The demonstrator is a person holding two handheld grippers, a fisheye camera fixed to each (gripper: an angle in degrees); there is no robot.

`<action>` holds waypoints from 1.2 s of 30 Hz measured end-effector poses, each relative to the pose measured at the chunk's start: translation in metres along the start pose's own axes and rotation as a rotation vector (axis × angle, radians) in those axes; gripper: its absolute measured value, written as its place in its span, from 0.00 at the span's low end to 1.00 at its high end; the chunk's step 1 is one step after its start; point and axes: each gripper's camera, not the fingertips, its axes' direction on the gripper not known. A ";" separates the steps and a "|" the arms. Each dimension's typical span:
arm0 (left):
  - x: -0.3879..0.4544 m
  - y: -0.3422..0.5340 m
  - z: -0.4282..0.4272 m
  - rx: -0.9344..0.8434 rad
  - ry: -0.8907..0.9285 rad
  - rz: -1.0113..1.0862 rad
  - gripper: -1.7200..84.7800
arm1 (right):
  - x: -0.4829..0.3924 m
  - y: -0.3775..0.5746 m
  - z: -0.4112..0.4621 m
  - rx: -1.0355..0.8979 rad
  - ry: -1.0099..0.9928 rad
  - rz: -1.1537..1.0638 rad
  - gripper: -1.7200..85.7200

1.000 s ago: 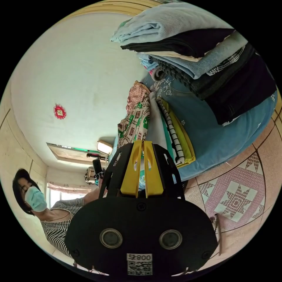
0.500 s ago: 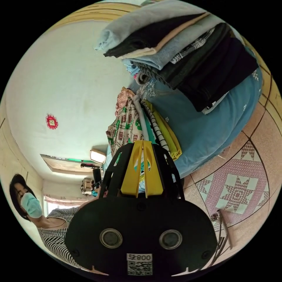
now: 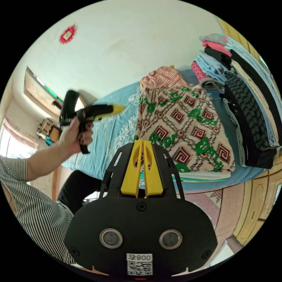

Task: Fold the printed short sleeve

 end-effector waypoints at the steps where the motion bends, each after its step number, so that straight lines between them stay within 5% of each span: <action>1: -0.006 -0.010 0.005 -0.005 -0.034 0.008 0.02 | -0.013 0.004 0.018 -0.020 0.034 -0.022 0.02; 7: -0.075 -0.014 0.024 -0.102 -0.237 -0.076 0.02 | -0.060 0.025 0.085 -0.047 0.253 -0.117 0.02; 14: -0.133 0.037 -0.024 0.053 -0.020 -0.208 0.02 | -0.078 0.032 0.134 0.014 0.334 -0.160 0.02; 17: -0.148 0.046 -0.030 -0.011 -0.045 -0.229 0.02 | -0.072 0.029 0.145 0.037 0.292 -0.120 0.02; 24: -0.145 0.100 -0.107 0.153 0.111 -0.108 0.02 | -0.066 0.023 0.134 0.154 0.143 -0.061 0.02; 27: -0.144 0.148 -0.146 0.142 -0.015 -0.035 0.02 | -0.070 0.020 0.120 0.279 0.077 -0.068 0.02; 32: -0.157 0.241 -0.162 -0.139 -0.401 -0.004 0.02 | -0.081 -0.025 0.128 0.380 0.020 -0.159 0.03; 36: -0.155 0.286 -0.151 -0.291 -0.542 0.026 0.02 | -0.087 -0.083 0.153 0.400 0.031 -0.226 0.04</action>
